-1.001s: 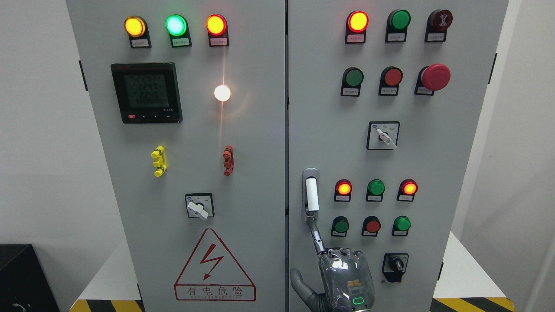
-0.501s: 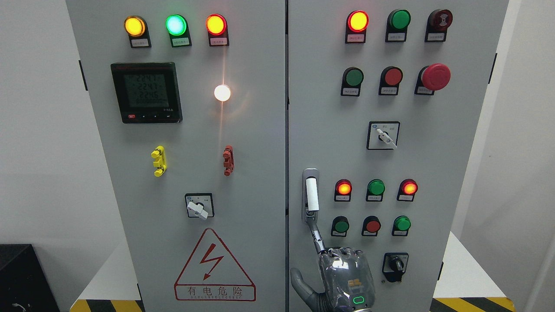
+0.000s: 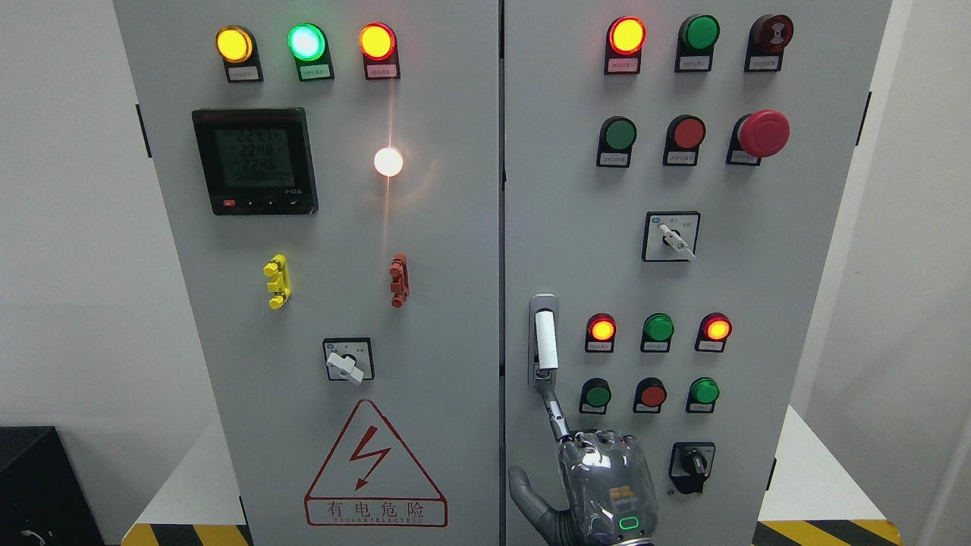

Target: Release door handle

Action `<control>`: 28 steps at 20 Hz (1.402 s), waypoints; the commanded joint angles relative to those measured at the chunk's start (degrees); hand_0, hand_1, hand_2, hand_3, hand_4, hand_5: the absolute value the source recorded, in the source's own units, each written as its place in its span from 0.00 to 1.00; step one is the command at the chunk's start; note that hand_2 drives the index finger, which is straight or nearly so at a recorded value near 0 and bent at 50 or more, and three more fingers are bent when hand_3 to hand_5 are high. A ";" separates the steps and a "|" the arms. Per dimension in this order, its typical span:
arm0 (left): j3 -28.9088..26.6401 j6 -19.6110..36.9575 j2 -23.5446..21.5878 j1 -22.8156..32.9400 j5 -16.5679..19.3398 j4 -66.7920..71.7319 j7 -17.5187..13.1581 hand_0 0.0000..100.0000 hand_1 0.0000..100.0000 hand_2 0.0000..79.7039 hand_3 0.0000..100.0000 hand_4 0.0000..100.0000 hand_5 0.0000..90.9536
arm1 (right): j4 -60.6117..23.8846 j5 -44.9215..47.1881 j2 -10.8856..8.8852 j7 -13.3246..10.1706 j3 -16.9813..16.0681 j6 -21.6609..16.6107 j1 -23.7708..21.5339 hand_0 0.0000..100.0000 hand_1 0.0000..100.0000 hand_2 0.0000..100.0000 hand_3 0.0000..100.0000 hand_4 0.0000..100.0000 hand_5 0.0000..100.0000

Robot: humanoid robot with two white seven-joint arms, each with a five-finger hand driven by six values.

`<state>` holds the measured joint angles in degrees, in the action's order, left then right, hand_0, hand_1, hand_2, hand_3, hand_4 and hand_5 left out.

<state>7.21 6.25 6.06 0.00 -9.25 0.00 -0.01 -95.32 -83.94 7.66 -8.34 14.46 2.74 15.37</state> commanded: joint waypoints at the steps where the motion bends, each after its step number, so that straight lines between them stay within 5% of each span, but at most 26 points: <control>1: 0.00 -0.01 0.00 -1.50 -0.06 1.67 0.01 0.12 0.56 0.00 0.00 0.00 0.00 | -1.53 0.00 -0.02 -0.53 0.04 -0.10 0.01 0.37 0.27 0.10 1.00 0.98 1.00; 28: 0.00 -0.01 0.00 -1.50 -0.06 1.67 0.01 0.12 0.56 0.00 0.00 0.00 0.00 | -3.56 0.00 0.07 -0.71 0.56 -0.19 0.10 0.37 0.27 0.23 1.00 0.98 1.00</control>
<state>7.21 6.25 6.06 0.00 -9.26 0.00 -0.01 -97.10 -83.91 7.72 -8.90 14.82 2.65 15.48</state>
